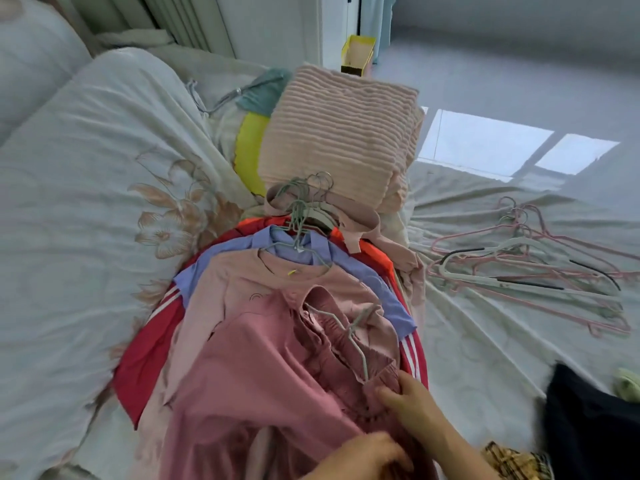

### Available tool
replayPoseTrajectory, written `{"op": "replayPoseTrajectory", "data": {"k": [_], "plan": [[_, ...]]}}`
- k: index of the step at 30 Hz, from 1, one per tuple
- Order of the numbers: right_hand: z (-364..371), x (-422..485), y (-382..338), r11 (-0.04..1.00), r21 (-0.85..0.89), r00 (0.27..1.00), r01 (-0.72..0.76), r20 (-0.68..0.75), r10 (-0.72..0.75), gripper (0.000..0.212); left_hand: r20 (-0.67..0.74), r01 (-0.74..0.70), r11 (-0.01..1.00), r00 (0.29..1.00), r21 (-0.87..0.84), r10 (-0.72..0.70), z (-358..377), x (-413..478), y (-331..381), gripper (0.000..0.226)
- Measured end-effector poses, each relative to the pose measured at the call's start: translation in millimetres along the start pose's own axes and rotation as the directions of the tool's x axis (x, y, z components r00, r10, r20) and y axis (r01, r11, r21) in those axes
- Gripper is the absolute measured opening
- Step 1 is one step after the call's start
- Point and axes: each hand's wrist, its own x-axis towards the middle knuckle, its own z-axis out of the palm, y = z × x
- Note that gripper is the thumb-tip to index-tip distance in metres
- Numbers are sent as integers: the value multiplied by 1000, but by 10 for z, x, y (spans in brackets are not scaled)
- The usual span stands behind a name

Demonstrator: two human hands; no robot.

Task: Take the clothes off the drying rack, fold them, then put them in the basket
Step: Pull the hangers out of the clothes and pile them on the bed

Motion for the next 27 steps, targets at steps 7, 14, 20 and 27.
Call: {"op": "replayPoseTrajectory", "data": {"k": [7,14,20,27], "plan": [[-585,-637,-428,978,22,978,207,35,-208,25,-815,-292,951,573,-99,91,-1120,-1285,1629,12],[-1484,-1693,-681,928,155,903,338,226,-367,7,-722,-305,942,683,-139,114,-959,-1457,2232,62],[-2243,-2316,-350,937,170,947,305,47,-317,30,-778,-271,959,583,87,236,-546,-1417,2656,27],[-2277,-2176,325,927,-208,860,311,-354,-368,51,-611,49,905,753,423,245,165,-1625,3596,33]]}}
